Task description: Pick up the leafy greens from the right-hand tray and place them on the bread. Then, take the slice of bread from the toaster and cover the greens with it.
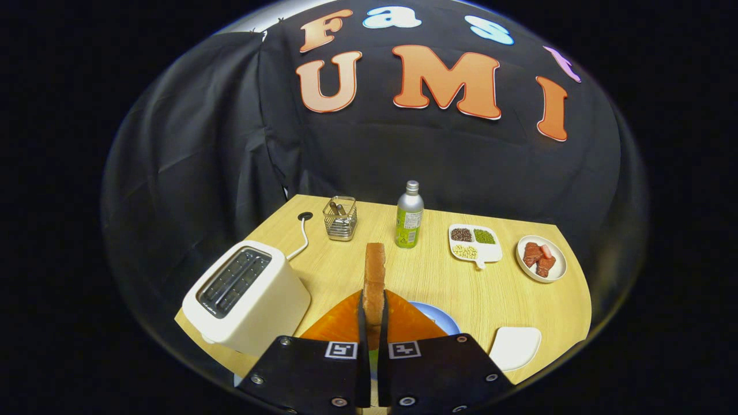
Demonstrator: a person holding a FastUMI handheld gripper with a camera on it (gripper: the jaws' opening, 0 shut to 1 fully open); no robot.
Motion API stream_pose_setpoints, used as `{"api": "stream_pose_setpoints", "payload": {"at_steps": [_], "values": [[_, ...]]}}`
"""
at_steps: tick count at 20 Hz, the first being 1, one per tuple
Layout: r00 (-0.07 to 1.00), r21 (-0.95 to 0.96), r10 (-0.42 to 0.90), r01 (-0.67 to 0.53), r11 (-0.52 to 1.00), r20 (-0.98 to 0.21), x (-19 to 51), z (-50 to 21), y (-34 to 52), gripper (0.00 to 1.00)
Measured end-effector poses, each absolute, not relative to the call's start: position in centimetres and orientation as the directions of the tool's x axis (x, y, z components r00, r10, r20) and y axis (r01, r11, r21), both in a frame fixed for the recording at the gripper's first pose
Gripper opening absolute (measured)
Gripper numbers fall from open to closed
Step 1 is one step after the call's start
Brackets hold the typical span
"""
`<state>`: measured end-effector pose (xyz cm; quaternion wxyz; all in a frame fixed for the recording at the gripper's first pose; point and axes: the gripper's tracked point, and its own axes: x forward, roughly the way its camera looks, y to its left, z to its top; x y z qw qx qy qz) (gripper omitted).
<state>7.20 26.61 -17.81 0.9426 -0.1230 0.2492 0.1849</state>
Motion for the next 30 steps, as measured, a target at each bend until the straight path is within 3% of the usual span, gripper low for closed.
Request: {"api": "stream_pose_setpoints", "payload": {"at_steps": [13, 19, 23, 30], "values": [[0.707, -0.006, 0.363, -0.461, 0.887, -0.607, 7.3, -24.6, 25.1, 0.05], [0.706, -0.019, 0.312, -0.419, 0.908, -0.635, 7.8, -26.6, 21.9, 0.05], [0.720, -0.053, 0.239, -0.357, 0.932, -0.652, 8.3, -27.8, 18.9, 0.17], [0.762, -0.180, 0.108, -0.284, 0.942, -0.638, 8.8, -28.0, 13.9, 0.60]]}}
